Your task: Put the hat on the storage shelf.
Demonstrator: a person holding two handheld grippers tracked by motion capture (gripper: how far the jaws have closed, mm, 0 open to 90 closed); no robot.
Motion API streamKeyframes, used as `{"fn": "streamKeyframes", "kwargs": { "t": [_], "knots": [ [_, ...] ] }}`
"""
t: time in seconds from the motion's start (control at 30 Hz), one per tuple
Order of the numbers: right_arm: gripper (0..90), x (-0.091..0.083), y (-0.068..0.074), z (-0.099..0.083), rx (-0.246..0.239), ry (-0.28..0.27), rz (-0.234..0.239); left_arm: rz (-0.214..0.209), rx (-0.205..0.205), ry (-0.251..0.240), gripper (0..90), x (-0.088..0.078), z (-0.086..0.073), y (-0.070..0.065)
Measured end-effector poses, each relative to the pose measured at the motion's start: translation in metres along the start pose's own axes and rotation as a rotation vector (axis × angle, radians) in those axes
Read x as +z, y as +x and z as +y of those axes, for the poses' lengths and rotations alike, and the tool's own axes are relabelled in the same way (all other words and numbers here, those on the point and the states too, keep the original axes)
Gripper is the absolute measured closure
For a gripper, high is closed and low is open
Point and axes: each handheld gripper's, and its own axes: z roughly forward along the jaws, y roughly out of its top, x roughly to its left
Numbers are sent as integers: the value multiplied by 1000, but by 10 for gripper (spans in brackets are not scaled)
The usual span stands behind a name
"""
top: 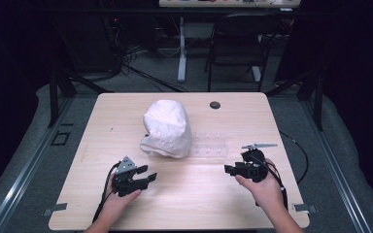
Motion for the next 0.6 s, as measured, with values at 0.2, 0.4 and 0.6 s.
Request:
{"fn": "streamKeyframes", "kwargs": {
  "t": [0.2, 0.4, 0.6],
  "knots": [
    [503, 10, -14, -20, 57, -7, 2, 7, 8, -3, 474, 0, 0, 1],
    [492, 17, -18, -35, 25, -54, -26, 16, 6, 2, 474, 2, -1, 2],
    [490, 26, -20, -48, -10, -123, -34, 22, 11, 10, 474, 3, -1, 0]
  ]
}}
